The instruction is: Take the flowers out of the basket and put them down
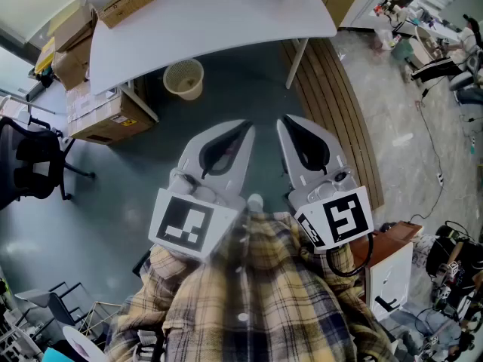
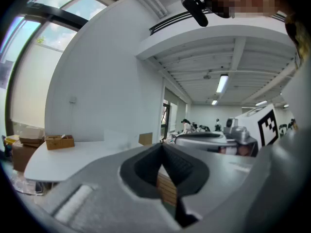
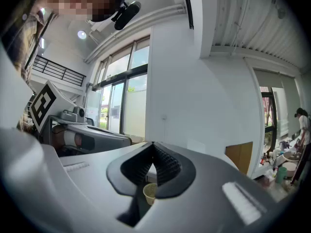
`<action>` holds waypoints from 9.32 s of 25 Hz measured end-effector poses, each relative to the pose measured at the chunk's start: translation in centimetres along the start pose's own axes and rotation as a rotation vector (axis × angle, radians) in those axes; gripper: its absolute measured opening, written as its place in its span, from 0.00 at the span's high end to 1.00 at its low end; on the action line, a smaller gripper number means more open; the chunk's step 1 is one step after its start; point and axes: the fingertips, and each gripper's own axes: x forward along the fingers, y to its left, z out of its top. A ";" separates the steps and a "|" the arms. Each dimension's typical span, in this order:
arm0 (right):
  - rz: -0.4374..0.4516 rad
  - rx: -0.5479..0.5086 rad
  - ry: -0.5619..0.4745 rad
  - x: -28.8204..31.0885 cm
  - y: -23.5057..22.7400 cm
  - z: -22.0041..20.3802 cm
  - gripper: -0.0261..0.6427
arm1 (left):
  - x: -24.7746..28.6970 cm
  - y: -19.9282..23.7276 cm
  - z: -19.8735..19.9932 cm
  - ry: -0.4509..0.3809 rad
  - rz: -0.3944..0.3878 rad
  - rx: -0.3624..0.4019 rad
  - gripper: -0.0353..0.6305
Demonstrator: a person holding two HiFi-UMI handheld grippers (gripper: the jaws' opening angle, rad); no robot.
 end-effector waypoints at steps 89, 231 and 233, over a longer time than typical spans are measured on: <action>0.130 -0.011 0.047 52.5 -50.0 2.7 0.95 | 54.7 42.7 12.8 -0.020 0.195 -0.055 0.95; 0.560 -0.222 0.656 62.3 -37.2 0.5 0.91 | 38.8 51.2 7.9 -0.023 0.484 -0.134 0.95; 0.567 -0.220 0.670 63.5 -34.9 -0.1 0.91 | 36.9 52.8 7.5 -0.014 0.481 -0.140 0.95</action>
